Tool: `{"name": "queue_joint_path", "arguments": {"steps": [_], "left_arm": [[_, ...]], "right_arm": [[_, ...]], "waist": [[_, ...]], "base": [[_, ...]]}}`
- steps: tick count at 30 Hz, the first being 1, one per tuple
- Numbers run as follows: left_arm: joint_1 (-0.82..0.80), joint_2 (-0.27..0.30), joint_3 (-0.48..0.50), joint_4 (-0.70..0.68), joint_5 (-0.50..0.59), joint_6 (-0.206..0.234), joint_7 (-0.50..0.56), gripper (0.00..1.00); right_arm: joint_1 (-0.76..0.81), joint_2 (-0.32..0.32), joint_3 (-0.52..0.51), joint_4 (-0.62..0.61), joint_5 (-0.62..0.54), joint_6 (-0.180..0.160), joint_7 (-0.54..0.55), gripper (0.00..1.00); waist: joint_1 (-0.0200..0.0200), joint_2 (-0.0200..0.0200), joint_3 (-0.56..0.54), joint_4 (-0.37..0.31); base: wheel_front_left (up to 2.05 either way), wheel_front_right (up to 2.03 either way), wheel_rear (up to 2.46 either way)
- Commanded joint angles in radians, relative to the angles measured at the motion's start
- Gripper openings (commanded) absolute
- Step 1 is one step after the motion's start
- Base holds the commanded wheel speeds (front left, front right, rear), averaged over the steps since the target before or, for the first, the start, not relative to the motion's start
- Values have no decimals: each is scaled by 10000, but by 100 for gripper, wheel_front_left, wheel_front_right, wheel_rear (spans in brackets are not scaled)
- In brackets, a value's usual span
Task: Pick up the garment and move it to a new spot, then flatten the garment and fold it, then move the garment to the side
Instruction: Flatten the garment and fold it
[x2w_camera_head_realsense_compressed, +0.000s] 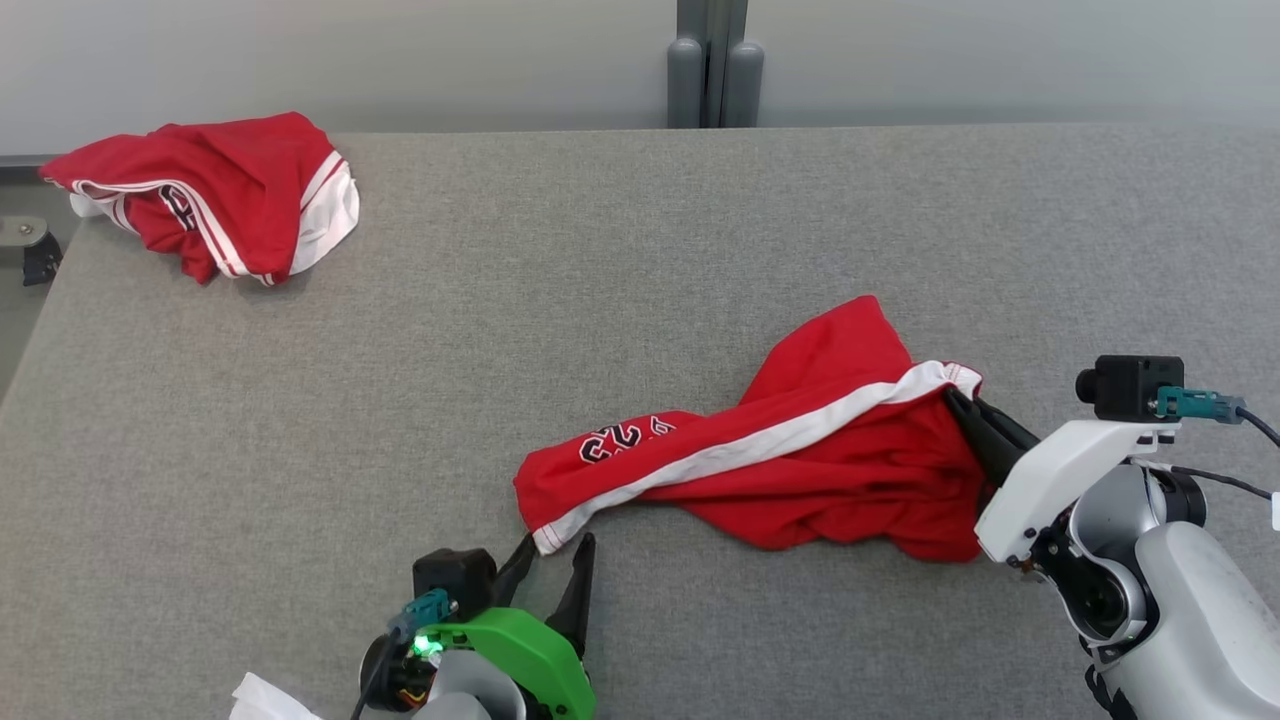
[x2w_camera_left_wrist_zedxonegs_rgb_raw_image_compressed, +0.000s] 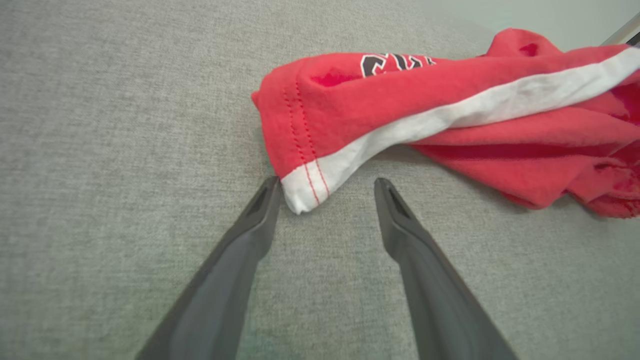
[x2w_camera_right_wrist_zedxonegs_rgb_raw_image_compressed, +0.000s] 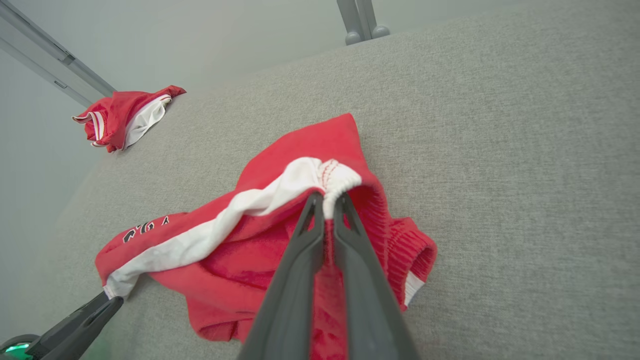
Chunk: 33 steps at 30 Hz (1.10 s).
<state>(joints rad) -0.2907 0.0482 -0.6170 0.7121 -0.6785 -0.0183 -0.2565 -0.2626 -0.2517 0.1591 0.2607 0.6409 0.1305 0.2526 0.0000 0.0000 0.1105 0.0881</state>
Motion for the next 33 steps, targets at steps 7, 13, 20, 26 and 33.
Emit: {"name": "queue_joint_path", "arguments": {"steps": [7,13,20,26,33], "left_arm": [[-437,43,-121,-50,-181,65,-95,5],[-216,43,612,-972,323,130,-90,0],[217,41,1943,-3093,1312,-142,-93,0],[362,100,2688,-5008,2198,-416,-92,0],[-273,520,2905,-7257,2766,-564,-67,0]], "right_arm": [[-174,-19,-59,160,172,4,-270,0],[-109,-63,-141,124,270,4,-570,0],[320,-470,-153,-766,300,4,-1135,0],[817,-744,-444,-2432,47,3,-1361,0],[1175,-656,-900,-5207,-514,4,-864,0]], "waist": [[0,0,111,-66],[0,0,55,-85],[0,0,-399,-93],[0,0,-1032,-212],[0,0,-1481,-536]], "base": [[0,0,0],[0,0,0],[0,0,0],[0,0,0],[0,0,0]]}}
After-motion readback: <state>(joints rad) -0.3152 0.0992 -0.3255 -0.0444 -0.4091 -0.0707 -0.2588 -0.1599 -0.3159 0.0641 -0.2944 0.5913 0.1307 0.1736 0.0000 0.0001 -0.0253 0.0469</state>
